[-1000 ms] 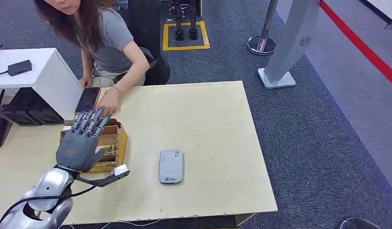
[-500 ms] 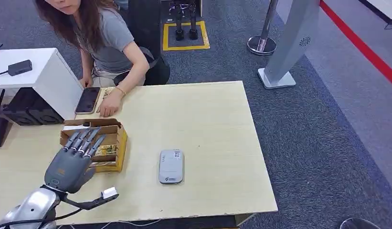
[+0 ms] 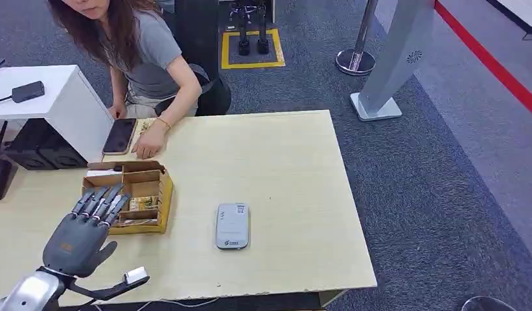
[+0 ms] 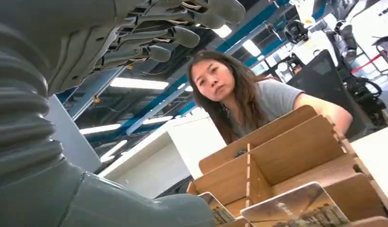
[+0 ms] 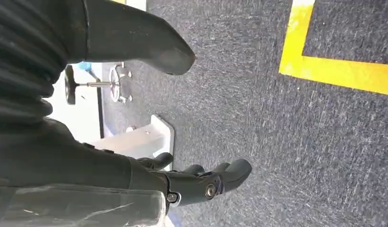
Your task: Pass the card to the sensor for recognition and then transmit it.
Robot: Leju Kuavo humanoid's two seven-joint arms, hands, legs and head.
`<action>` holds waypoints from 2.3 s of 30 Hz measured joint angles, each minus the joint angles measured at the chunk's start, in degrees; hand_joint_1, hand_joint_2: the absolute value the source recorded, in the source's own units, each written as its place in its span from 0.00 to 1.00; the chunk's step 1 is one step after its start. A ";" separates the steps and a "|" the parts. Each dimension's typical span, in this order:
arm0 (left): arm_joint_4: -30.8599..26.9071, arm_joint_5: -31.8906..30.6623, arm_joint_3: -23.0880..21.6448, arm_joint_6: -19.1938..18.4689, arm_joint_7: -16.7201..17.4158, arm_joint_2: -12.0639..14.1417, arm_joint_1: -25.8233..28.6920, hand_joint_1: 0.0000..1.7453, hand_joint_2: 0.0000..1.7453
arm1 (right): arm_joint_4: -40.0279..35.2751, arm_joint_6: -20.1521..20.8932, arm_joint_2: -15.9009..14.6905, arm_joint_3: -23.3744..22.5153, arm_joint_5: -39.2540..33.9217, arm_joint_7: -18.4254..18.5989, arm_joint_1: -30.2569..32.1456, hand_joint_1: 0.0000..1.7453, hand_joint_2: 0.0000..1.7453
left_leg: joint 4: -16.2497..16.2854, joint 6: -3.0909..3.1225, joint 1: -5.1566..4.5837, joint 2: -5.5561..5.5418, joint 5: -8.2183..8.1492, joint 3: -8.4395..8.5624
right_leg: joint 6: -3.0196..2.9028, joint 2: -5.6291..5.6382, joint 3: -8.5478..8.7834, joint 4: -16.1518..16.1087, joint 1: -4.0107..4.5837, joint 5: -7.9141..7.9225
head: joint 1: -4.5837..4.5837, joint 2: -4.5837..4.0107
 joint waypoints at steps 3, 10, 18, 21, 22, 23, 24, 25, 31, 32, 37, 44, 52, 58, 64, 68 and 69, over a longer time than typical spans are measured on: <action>0.92 0.50 0.02 -0.31 -0.38 -0.57 -0.77 0.00 1.00 | 0.00 0.05 0.00 0.00 0.75 -0.11 -0.03 0.00 1.00 | 0.00 0.00 0.00 0.00 0.00 0.00 | 0.00 0.00 0.00 0.00 0.00 0.00 | 0.00 0.00; 6.40 0.11 -0.04 0.63 -2.38 -3.43 -4.32 0.00 1.00 | -0.04 0.77 0.00 0.00 2.43 -0.17 -0.19 0.00 1.00 | 0.01 0.00 0.00 -0.01 0.00 0.01 | 0.00 -0.02 0.00 0.00 0.00 0.00 | 0.00 0.00; 11.50 -1.01 -1.84 2.16 -2.63 -7.37 -7.87 0.00 1.00 | -0.15 0.79 0.00 0.00 3.28 -0.37 -0.27 0.00 1.00 | 0.01 0.00 -0.01 -0.01 0.00 0.00 | 0.00 -0.01 0.00 0.00 -0.01 0.00 | 0.02 0.00; 12.24 -0.65 -2.95 2.12 -3.09 -8.11 -8.64 0.00 1.00 | -0.17 0.81 0.00 0.00 3.35 -0.37 -0.27 0.00 1.00 | 0.01 0.00 -0.01 -0.01 0.00 0.00 | 0.00 -0.01 0.00 0.00 -0.01 0.00 | 0.00 0.00; 12.41 -0.20 -3.19 2.05 -3.35 -8.31 -8.84 0.00 1.00 | -0.17 0.81 0.00 0.00 3.35 -0.37 -0.27 0.00 1.00 | 0.01 0.00 -0.01 0.00 0.00 0.01 | 0.00 -0.01 -0.01 0.00 -0.01 0.00 | 0.00 0.00; 12.59 0.18 -3.54 1.96 -3.35 -8.48 -9.07 0.00 1.00 | -0.17 0.81 0.00 0.00 3.37 -0.37 -0.26 0.00 1.00 | 0.01 0.00 -0.01 0.00 0.00 0.00 | 0.00 -0.01 -0.01 0.00 -0.01 0.00 | 0.00 0.00; 12.72 0.55 -3.87 1.88 -3.39 -8.57 -9.25 0.00 1.00 | -0.17 0.83 0.00 0.00 3.43 -0.37 -0.26 0.00 1.00 | 0.01 0.00 -0.01 0.00 0.00 0.01 | 0.00 -0.01 -0.01 0.00 0.00 0.00 | 0.00 0.00; 12.87 1.38 -4.07 1.61 -3.61 -8.68 -9.34 0.00 1.00 | -0.17 0.85 0.00 0.00 3.43 -0.37 -0.27 0.00 1.00 | 0.01 0.00 -0.01 0.00 0.00 0.01 | 0.00 0.00 -0.01 0.00 0.00 0.00 | 0.00 0.00; 13.68 4.87 -5.92 0.39 -5.23 -8.81 -9.83 0.00 1.00 | -0.20 0.83 0.00 -0.39 4.37 -0.44 -0.26 0.00 1.00 | 0.01 0.00 0.00 0.00 0.00 0.01 | 0.00 0.00 -0.01 0.00 0.00 0.00 | 0.00 0.00; 13.77 4.85 -6.10 0.39 -5.21 -8.81 -9.85 0.00 1.00 | -0.22 0.81 0.00 -0.48 4.37 -0.44 -0.25 0.00 1.00 | 0.01 0.00 0.00 0.00 0.00 0.00 | 0.00 0.00 -0.02 0.00 0.00 0.00 | 0.00 0.00; 14.14 4.74 -6.97 0.41 -5.21 -8.81 -9.92 0.00 1.00 | -0.22 0.77 0.00 -0.55 4.37 -0.44 -0.25 0.00 1.00 | 0.01 0.00 0.00 0.00 0.00 0.00 | 0.00 -0.01 -0.01 0.00 0.00 0.00 | 0.00 0.00; 14.34 4.68 -7.26 0.39 -5.03 -8.79 -9.97 0.00 1.00 | -0.22 0.72 0.00 -0.59 4.37 -0.44 -0.25 0.00 1.00 | 0.01 0.00 0.00 0.01 0.00 0.00 | 0.00 -0.01 -0.01 0.00 0.00 0.00 | 0.00 0.00; 14.53 2.32 -7.78 -0.99 -0.81 -8.22 -9.92 0.00 1.00 | -0.22 0.37 0.00 -1.60 4.37 -0.33 -0.22 0.00 1.00 | 0.01 0.00 0.00 0.00 0.00 -0.01 | 0.00 -0.01 -0.01 0.00 0.00 0.00 | 0.00 0.00; 14.53 0.57 -7.89 -0.94 0.76 -8.00 -9.86 0.03 1.00 | -0.22 0.37 0.00 -2.19 4.44 -0.33 -0.22 0.00 1.00 | 0.01 0.00 0.00 0.00 0.00 -0.01 | 0.00 -0.02 -0.01 0.00 0.00 0.00 | 0.02 0.00; 14.51 -0.70 -7.89 -0.88 1.46 -8.02 -9.86 0.16 1.00 | -0.22 0.39 0.00 -2.54 4.50 -0.33 -0.21 0.00 1.00 | 0.01 0.00 0.00 0.00 0.00 -0.01 | 0.00 -0.02 -0.01 0.00 0.00 0.00 | 0.00 0.00; 14.51 -0.96 -7.89 -0.81 1.85 -8.04 -9.86 0.14 1.00 | -0.22 0.37 0.00 -2.99 4.92 -0.33 -0.21 0.00 1.00 | 0.01 0.00 0.00 0.00 0.00 -0.01 | 0.00 -0.02 -0.01 0.00 0.00 0.00 | 0.00 0.00; 14.51 -1.09 -7.89 -0.79 1.85 -8.09 -9.86 0.14 1.00 | -0.22 0.37 0.00 -3.04 5.16 -0.33 -0.21 0.00 1.00 | 0.01 0.00 0.00 0.00 0.00 -0.01 | 0.00 -0.02 -0.01 0.00 0.00 0.00 | 0.00 0.00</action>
